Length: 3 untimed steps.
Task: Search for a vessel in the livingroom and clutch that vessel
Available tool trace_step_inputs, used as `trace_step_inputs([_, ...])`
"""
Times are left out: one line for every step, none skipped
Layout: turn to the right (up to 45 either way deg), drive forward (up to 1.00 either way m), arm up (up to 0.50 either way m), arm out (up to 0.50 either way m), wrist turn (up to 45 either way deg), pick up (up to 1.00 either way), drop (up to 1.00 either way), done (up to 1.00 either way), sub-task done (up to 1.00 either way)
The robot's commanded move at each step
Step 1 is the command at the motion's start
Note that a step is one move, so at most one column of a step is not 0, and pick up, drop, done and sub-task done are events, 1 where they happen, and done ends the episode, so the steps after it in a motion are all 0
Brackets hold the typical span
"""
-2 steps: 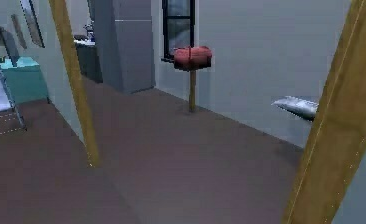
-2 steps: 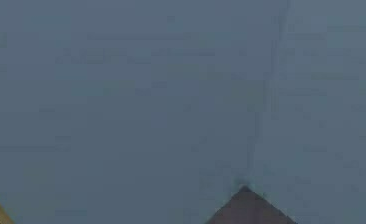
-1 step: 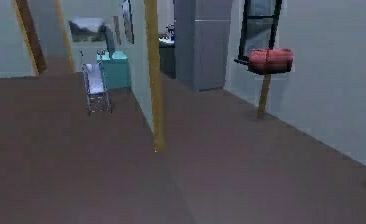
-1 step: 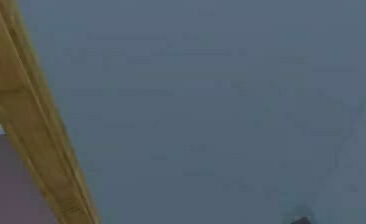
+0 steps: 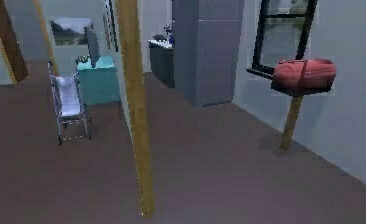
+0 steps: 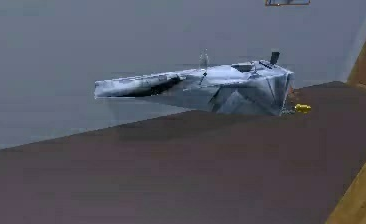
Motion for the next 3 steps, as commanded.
trace_step_inputs([-45.0,0.0,0.0,0.0,0.0,0.0,0.0,0.0,0.0])
trace_step_inputs([-27.0,0.0,0.0,0.0,0.0,0.0,0.0,0.0,0.0])
trace_step_inputs([0.0,0.7,0.0,0.0,0.0,0.0,0.0,0.0,0.0])
